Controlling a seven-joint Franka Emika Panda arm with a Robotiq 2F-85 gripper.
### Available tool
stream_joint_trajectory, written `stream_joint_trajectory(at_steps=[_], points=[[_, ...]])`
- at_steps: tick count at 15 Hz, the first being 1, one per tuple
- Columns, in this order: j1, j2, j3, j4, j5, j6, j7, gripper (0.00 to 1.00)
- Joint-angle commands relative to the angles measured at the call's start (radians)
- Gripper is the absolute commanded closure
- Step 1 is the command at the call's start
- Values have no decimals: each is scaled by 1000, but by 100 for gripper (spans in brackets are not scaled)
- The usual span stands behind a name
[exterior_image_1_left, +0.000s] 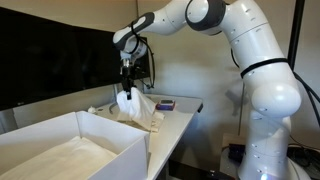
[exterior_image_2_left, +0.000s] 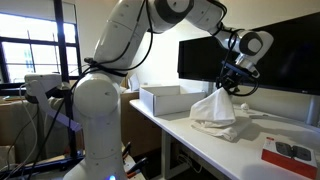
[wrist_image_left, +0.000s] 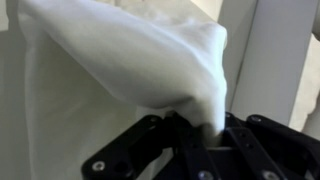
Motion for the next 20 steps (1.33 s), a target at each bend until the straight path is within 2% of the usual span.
stream_joint_trajectory(at_steps=[1,11,12,14,17,20], points=[[-29,-35,-1,21,96,-21,-24,91],[10,115,-33,31,-30,-24,99,93],[12,125,-32,35,-38,-25,111,57],[9,135,-30,47,-44,-34,117,50],[-1,137,-31,68,-47,-55,122,30],[-31,87,-33,89,-28,-116,81,11]])
